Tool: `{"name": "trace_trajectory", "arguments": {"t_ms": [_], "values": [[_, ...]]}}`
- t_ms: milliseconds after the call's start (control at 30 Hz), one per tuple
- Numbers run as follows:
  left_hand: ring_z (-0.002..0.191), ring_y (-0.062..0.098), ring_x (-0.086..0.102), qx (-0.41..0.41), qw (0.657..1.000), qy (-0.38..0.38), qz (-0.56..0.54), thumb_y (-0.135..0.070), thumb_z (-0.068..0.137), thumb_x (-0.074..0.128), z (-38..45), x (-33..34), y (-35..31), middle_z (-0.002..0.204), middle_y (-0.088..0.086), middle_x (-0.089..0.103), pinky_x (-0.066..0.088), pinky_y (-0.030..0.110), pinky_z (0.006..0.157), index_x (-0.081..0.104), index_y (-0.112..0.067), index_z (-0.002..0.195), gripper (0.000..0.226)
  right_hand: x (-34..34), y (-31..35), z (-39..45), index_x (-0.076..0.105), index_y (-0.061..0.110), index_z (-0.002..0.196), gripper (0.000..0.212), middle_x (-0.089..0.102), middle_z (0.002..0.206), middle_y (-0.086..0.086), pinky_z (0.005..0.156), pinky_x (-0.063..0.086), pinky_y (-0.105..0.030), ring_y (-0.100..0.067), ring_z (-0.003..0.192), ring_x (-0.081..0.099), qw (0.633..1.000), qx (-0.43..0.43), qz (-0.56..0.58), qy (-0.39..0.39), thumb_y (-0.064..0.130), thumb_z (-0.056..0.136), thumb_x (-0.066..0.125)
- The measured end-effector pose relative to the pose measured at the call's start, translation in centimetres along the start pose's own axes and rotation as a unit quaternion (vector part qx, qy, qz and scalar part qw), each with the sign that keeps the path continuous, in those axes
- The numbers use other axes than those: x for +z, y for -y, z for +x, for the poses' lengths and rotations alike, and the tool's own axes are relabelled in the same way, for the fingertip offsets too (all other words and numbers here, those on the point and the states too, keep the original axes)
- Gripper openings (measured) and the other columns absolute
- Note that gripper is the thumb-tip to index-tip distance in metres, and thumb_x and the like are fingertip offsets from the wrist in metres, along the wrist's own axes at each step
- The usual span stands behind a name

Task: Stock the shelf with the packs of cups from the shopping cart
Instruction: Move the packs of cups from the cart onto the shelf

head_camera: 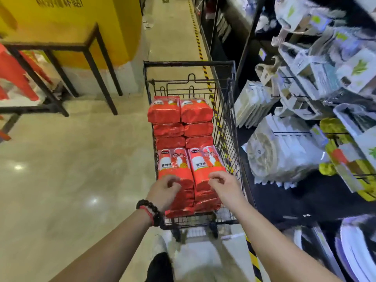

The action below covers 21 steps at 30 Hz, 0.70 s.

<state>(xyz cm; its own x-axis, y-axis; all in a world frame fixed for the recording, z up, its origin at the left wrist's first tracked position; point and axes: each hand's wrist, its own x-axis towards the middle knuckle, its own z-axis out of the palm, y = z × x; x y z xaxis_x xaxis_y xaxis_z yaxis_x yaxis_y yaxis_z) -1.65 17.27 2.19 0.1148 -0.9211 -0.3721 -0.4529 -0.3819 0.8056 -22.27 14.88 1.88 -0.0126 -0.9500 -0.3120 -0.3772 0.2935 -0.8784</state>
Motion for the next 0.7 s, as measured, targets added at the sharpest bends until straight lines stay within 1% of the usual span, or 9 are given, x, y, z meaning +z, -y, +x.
{"name": "trace_trajectory", "arguments": {"t_ms": [67,133,167,233,300,433,533,633,700], "values": [[0.071,0.015,0.058,0.002,1.0,0.006,-0.016,-0.018,0.091,0.06,1.7,-0.9,0.4,0.084,-0.003,0.066,0.045,0.021,0.06,0.064,-0.028,0.092,0.011,1.0,0.7,1.0,0.068,0.035,0.081,0.029,0.065,0.072,0.011,0.064,0.046,-0.022,-0.006,0.064,0.059,1.0,0.007,-0.006,-0.001,0.007,0.091,0.066],[0.068,0.014,0.054,0.002,1.0,0.016,-0.019,-0.016,0.091,0.059,3.2,-1.5,0.7,0.08,-0.003,0.063,0.043,0.024,0.06,0.064,-0.027,0.09,0.012,1.6,1.3,1.9,0.069,0.032,0.081,0.027,0.066,0.075,0.012,0.065,0.047,-0.014,0.004,0.063,0.059,1.0,0.005,-0.022,-0.009,0.006,0.09,0.066],[0.066,0.015,0.053,0.001,0.999,0.024,-0.025,-0.015,0.091,0.058,3.9,-1.8,0.8,0.08,-0.002,0.062,0.042,0.024,0.06,0.064,-0.025,0.093,0.012,1.9,1.6,2.5,0.071,0.028,0.084,0.024,0.067,0.079,0.011,0.066,0.047,-0.012,0.004,0.066,0.06,1.0,0.007,-0.025,-0.018,0.006,0.09,0.066],[0.067,0.015,0.053,0.001,0.998,0.036,-0.042,-0.014,0.091,0.057,5.5,-2.5,0.8,0.08,-0.003,0.061,0.042,0.025,0.062,0.066,-0.022,0.097,0.013,2.4,2.1,3.7,0.073,0.019,0.093,0.016,0.067,0.079,0.003,0.066,0.046,-0.014,-0.008,0.07,0.06,0.999,0.023,-0.017,-0.039,0.005,0.091,0.065],[0.074,0.015,0.055,0.015,0.998,0.042,-0.04,-0.013,0.09,0.058,6.9,-3.2,0.8,0.083,-0.003,0.061,0.043,0.024,0.068,0.065,-0.023,0.093,0.012,2.9,2.4,4.7,0.074,0.012,0.099,0.015,0.066,0.076,-0.002,0.061,0.045,-0.016,-0.014,0.068,0.058,0.998,0.043,-0.009,-0.052,0.004,0.092,0.063],[0.065,0.012,0.052,0.014,0.998,0.05,-0.044,-0.012,0.089,0.058,9.0,-3.7,0.9,0.073,-0.005,0.058,0.04,0.015,0.056,0.064,-0.022,0.09,0.012,3.3,2.3,6.0,0.074,0.013,0.099,0.016,0.068,0.079,-0.002,0.068,0.047,-0.026,-0.015,0.069,0.06,0.996,0.068,-0.003,-0.066,0.005,0.092,0.062],[0.059,0.013,0.048,0.009,0.996,0.072,-0.06,-0.01,0.09,0.057,10.3,-3.2,1.2,0.072,-0.002,0.056,0.035,0.012,0.047,0.062,-0.022,0.087,0.013,2.8,2.0,7.4,0.071,0.021,0.09,0.018,0.069,0.081,-0.004,0.068,0.046,-0.028,-0.017,0.072,0.06,0.993,0.085,-0.007,-0.08,0.006,0.092,0.062],[0.058,0.014,0.044,-0.013,0.992,0.095,-0.079,-0.011,0.09,0.056,11.5,-2.3,1.4,0.071,0.001,0.053,0.034,0.014,0.047,0.061,-0.018,0.089,0.009,2.0,1.0,9.6,0.073,0.015,0.096,0.015,0.069,0.077,-0.002,0.068,0.046,-0.031,-0.017,0.072,0.06,0.99,0.112,-0.016,-0.082,0.007,0.091,0.062],[0.061,0.013,0.047,-0.027,0.99,0.094,-0.099,-0.018,0.085,0.056,12.0,-1.7,1.4,0.072,0.0,0.055,0.039,0.018,0.054,0.063,-0.016,0.089,0.008,1.6,-0.2,11.5,0.074,0.011,0.1,0.015,0.068,0.079,-0.001,0.067,0.044,-0.029,-0.016,0.074,0.059,0.989,0.12,-0.037,-0.074,0.007,0.091,0.063]]}}
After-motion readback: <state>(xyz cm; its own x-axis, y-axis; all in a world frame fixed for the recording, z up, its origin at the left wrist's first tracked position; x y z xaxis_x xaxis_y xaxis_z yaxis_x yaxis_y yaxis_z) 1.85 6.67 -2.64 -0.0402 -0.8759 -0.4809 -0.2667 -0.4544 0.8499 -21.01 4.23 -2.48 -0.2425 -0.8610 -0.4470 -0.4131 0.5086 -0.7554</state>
